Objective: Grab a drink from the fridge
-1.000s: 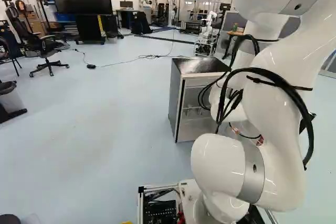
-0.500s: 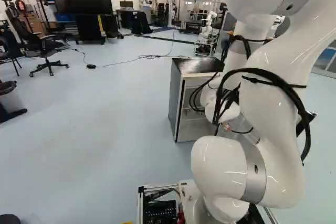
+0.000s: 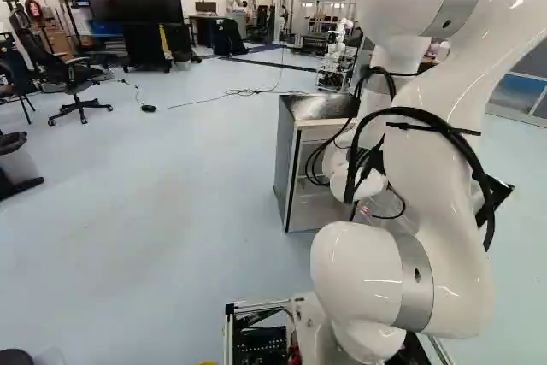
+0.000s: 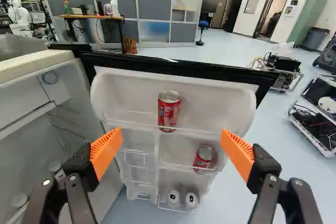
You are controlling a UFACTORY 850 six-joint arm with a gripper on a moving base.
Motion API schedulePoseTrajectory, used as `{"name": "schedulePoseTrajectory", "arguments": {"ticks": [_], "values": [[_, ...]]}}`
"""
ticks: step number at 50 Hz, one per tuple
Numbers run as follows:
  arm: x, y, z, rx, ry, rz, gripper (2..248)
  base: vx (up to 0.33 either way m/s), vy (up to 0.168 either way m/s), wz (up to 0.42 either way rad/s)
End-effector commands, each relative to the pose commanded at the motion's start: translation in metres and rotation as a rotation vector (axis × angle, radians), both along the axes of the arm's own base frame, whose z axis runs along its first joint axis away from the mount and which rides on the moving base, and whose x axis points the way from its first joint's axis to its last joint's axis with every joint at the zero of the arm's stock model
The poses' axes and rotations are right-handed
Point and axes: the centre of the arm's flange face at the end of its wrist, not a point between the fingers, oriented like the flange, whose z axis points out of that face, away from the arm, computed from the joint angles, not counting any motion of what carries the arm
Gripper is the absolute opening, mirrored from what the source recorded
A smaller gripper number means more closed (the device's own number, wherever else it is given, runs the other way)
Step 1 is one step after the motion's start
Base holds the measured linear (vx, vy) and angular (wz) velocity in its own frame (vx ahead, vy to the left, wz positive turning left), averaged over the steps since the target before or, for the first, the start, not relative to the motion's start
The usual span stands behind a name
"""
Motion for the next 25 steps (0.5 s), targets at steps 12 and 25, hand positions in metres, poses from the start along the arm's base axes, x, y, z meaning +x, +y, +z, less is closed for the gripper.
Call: {"name": "schedulePoseTrajectory", "arguments": {"ticks": [12, 25], "values": [[0.005, -0.001, -0.013, 0.009, 0.024, 0.003, 247, 0.0, 0.0, 0.0], [0.011, -0.005, -0.021, 0.012, 0.032, -0.001, 247, 0.0, 0.0, 0.0]]}}
